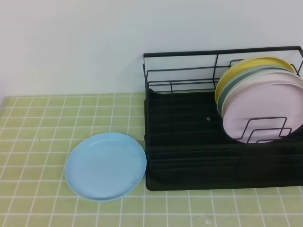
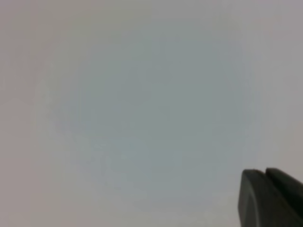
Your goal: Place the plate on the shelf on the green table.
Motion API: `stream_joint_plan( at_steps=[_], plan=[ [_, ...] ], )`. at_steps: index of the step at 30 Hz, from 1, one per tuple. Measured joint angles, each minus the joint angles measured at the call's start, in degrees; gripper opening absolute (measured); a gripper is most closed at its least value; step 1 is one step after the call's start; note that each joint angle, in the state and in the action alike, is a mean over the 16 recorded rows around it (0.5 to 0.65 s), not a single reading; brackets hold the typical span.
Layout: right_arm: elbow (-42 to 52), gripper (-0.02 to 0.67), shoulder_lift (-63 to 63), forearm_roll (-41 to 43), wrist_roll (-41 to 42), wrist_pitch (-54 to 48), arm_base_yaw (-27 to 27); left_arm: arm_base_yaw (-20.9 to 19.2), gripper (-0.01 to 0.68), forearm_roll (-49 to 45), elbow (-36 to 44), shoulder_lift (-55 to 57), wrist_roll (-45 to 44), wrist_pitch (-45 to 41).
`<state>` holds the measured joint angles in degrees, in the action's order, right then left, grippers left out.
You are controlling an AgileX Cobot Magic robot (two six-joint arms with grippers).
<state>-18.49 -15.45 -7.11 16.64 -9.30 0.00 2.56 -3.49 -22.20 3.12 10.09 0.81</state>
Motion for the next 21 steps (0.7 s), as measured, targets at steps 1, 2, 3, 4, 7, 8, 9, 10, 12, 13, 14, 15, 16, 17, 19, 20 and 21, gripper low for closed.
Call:
stream_joint_plan(
  at_steps=[1, 2, 3, 4, 7, 8, 9, 10, 12, 13, 14, 15, 16, 17, 19, 20, 21],
  plan=[
    [-0.3, -0.002, -2.0, -0.9, 0.0, -0.8, 0.0, 0.0, -0.002, 0.2, -0.3, 0.4, 1.0, -0.8],
    [-0.5, -0.003, -4.0, -1.8, 0.0, -1.5, 0.0, 0.0, -0.002, 0.5, -0.8, 0.9, 2.0, -1.8],
    [-0.7, -0.003, -6.1, -2.8, 0.0, -2.1, 0.0, 0.0, -0.002, 0.8, -1.3, 1.6, 2.9, -3.0],
    [-0.8, -0.003, -8.1, -3.9, 0.0, -2.6, 0.0, 0.0, -0.002, 1.2, -2.1, 2.3, 3.8, -4.5],
    [-0.9, -0.003, -14.0, -7.9, 0.1, -3.7, 0.0, 0.0, -0.002, 2.7, -5.2, 5.5, 5.0, -10.6],
    [-0.9, -0.003, -15.8, -9.5, 0.3, -4.0, 0.0, 0.0, -0.002, 3.4, -6.6, 6.9, 4.9, -13.1],
    [-0.9, -0.003, -17.5, -11.0, 0.6, -4.3, 0.0, 0.0, -0.002, 4.2, -8.1, 8.5, 4.6, -15.6],
    [-0.9, -0.003, -19.1, -12.5, 1.1, -4.6, 0.0, 0.0, -0.002, 5.1, -9.7, 10.3, 4.0, -18.2],
    [-0.9, -0.003, -21.9, -15.7, 2.6, -5.0, 0.0, 0.1, -0.002, 6.9, -13.3, 14.3, 2.0, -23.6],
    [-0.9, -0.003, -23.1, -17.3, 3.5, -5.1, 0.0, 0.1, -0.002, 7.9, -15.1, 16.5, 0.6, -26.3],
    [-0.9, -0.003, -24.1, -19.0, 4.6, -5.2, 0.0, 0.1, -0.002, 8.9, -16.9, 18.8, -1.0, -28.9],
    [-0.9, -0.003, -25.0, -20.7, 5.9, -5.3, 0.0, 0.1, -0.002, 9.9, -18.7, 21.1, -2.9, -31.5],
    [-0.9, -0.003, -25.9, -22.5, 7.2, -5.3, 0.0, 0.1, -0.002, 10.9, -20.5, 23.5, -4.9, -33.9],
    [-0.9, -0.003, -26.6, -24.2, 8.7, -5.4, 0.0, 0.1, -0.002, 11.9, -22.2, 25.9, -7.0, -36.1],
    [-0.9, -0.003, -27.7, -27.7, 12.2, -5.7, 0.0, 0.1, -0.002, 13.7, -25.3, 30.7, -11.4, -39.8],
    [-0.9, -0.003, -28.1, -29.3, 14.1, -6.0, 0.0, 0.1, -0.002, 14.6, -26.6, 33.1, -13.4, -41.2],
    [-0.9, -0.003, -28.4, -30.8, 16.2, -6.4, 0.0, 0.1, -0.002, 15.3, -27.9, 35.5, -15.3, -42.4]
  ],
)
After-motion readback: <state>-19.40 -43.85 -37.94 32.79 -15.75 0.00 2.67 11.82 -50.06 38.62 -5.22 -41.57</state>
